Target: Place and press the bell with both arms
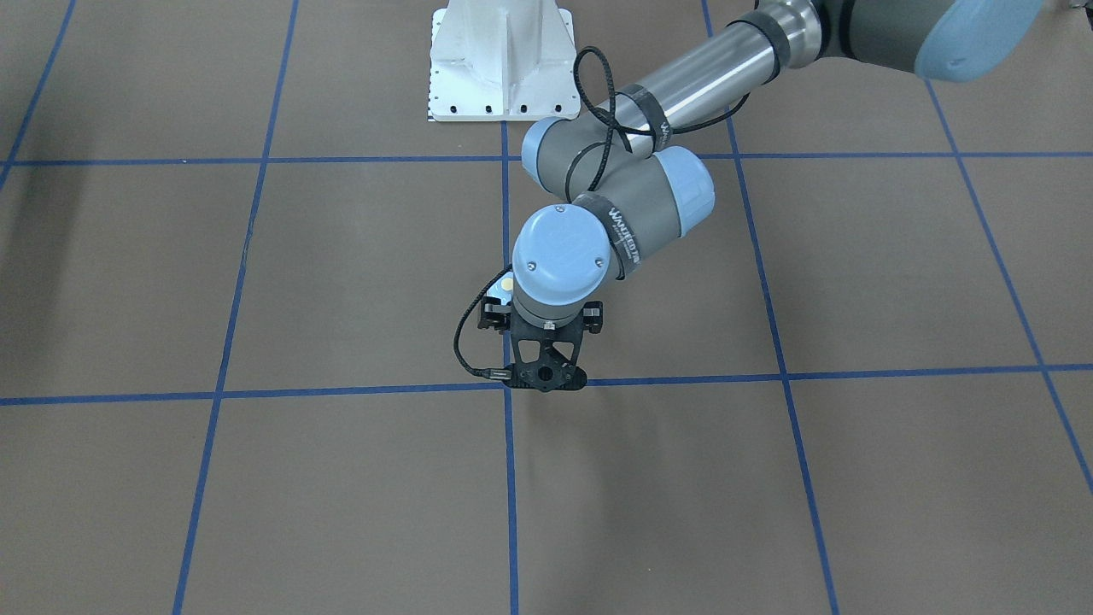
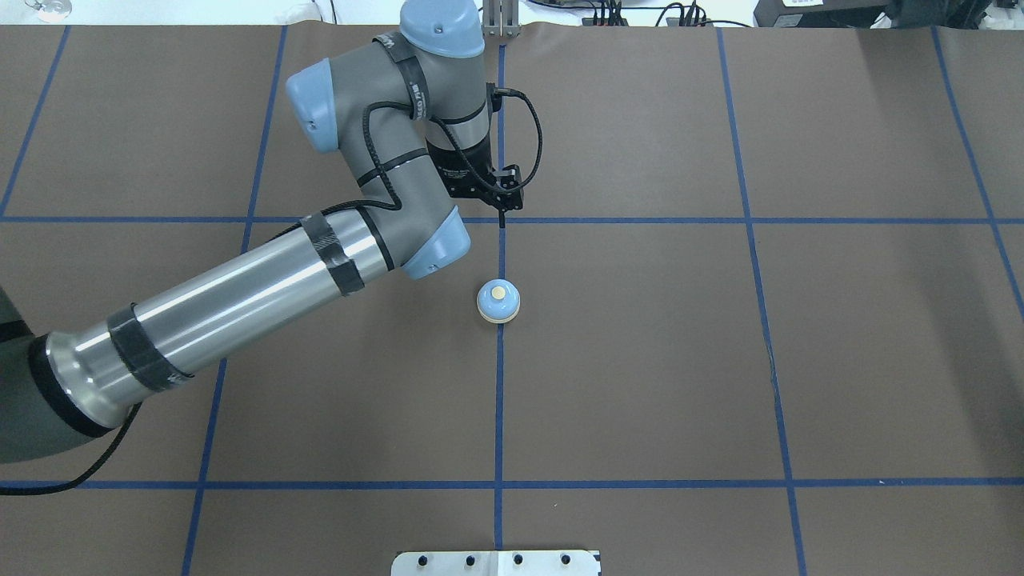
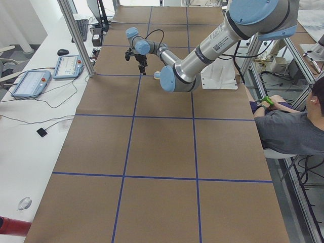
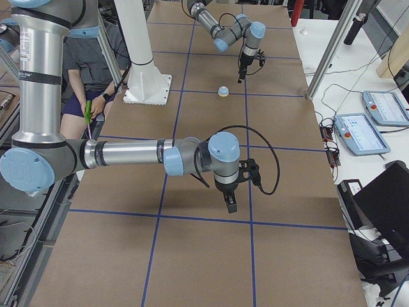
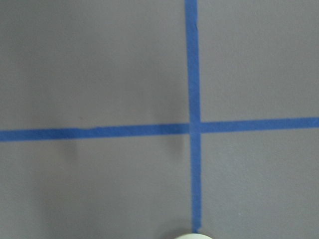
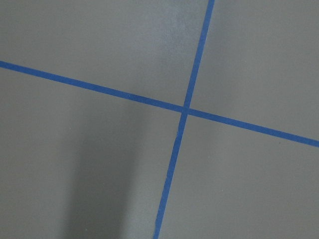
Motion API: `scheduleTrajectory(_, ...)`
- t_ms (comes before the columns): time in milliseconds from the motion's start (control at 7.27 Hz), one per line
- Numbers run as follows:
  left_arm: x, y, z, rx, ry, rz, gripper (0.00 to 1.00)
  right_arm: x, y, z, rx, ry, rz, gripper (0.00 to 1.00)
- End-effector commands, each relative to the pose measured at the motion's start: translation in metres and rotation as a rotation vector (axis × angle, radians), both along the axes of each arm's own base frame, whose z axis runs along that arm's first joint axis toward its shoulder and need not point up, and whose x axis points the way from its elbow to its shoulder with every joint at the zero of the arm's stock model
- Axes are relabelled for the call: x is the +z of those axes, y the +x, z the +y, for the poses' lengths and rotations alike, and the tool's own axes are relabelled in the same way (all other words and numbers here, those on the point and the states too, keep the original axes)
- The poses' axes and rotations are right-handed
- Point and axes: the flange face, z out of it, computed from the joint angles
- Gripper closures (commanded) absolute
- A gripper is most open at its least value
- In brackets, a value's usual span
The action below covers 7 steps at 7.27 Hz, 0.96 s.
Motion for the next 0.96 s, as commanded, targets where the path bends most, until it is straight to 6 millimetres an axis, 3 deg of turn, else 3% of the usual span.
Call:
scheduleTrajectory(0,0.069,-0.071,0.004,0.045,0.113,0.021,0.00,-0.025,-0.005,-0.018,-0.010,0.072,-0.005,0.00)
scheduleTrajectory(275,0.157,-0.178,0.020,0.071,0.219,0.012,0.00,-0.037,-0.018,-0.026,-0.034,0.083,-0.067,0.00)
scheduleTrajectory(550,0.225,-0.288,0.033,0.112,0.341,-0.016,0.00,-0.040,-0.028,-0.022,-0.042,0.060,-0.125,0.00)
scheduleTrajectory(825,0.281,-0.401,0.036,0.178,0.492,-0.063,0.00,-0.084,-0.087,-0.027,0.008,-0.044,-0.166,0.00)
